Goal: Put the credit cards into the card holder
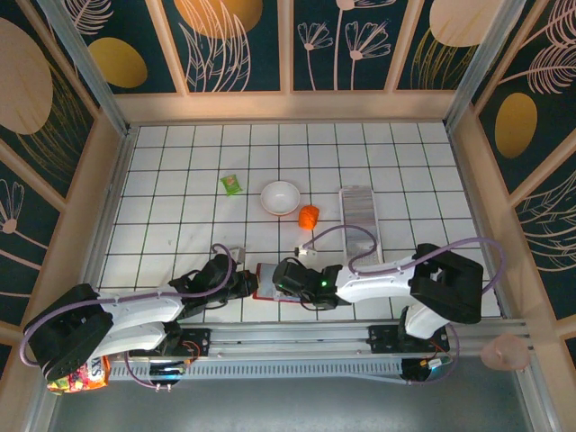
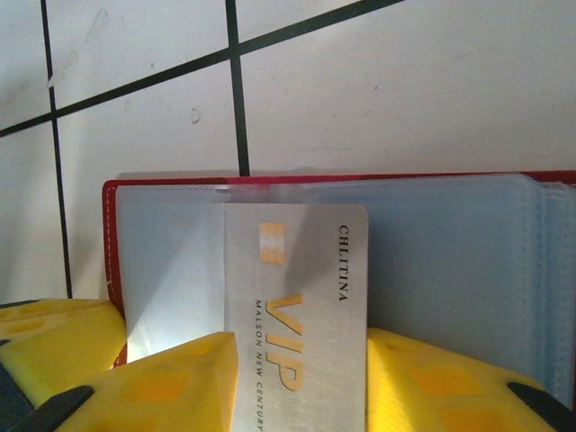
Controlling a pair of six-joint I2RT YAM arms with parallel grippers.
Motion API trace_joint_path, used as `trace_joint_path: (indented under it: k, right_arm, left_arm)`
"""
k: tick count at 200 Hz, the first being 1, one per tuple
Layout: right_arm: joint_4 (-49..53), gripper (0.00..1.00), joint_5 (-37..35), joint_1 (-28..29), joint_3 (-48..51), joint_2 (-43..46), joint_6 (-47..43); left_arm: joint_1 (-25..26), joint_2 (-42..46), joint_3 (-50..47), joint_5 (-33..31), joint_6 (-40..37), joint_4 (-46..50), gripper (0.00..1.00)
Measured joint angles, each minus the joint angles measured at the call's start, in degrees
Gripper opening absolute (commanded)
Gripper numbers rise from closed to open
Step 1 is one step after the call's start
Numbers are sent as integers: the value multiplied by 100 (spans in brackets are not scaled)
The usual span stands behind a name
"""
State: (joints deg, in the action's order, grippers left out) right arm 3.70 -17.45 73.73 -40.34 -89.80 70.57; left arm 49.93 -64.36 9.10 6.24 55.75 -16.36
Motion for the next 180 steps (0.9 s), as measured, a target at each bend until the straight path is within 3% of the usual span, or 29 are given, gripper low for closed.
trace_joint_path:
  k: [77,124,180]
  right_arm:
    - [299,39,-63,74,-581,-466,-168]
    - [369,24,-87,101,-590,-461,-164]
    - [308,22,-44,101,-645,-516,-275]
  left_arm:
    - [0,2,-35,2,7,-63,0]
    - [0,2,-42,7,31,-81,0]
    - [0,55,-87,22,68,-105,0]
